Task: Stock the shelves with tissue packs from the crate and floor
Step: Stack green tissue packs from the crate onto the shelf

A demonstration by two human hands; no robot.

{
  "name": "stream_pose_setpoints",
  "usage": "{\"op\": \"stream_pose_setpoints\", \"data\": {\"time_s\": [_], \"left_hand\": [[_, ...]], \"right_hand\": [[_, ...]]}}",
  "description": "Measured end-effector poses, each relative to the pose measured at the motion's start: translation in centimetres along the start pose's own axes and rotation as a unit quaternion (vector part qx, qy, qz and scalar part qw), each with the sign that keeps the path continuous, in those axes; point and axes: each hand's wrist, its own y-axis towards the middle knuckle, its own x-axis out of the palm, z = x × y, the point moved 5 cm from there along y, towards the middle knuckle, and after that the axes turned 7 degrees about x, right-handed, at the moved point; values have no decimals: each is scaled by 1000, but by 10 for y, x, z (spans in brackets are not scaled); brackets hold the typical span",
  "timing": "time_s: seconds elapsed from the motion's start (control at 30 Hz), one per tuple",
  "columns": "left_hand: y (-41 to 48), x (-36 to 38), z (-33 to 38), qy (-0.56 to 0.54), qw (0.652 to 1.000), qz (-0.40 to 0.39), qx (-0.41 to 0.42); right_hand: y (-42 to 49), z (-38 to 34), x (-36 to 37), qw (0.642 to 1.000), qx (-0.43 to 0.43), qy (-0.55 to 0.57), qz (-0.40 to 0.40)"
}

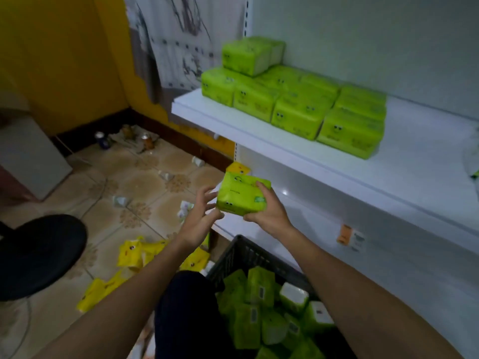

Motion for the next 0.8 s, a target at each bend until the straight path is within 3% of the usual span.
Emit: {"op": "stream_pose_setpoints", "data": {"time_s": [0.17,0.4,0.6,0.8], "left_hand": [[43,-49,62,35,995,48,86],[101,-75,115,87,972,96,194],[144,-81,122,178,959,81,205],[181,-76,104,214,961,71,162]], "right_hand": [[23,-99,-25,995,-87,-35,23],[52,-152,-45,987,-132,21,95],[93,-180,-66,974,-166,-68,140],[134,-199,-73,964,-171,-98,177]]}}
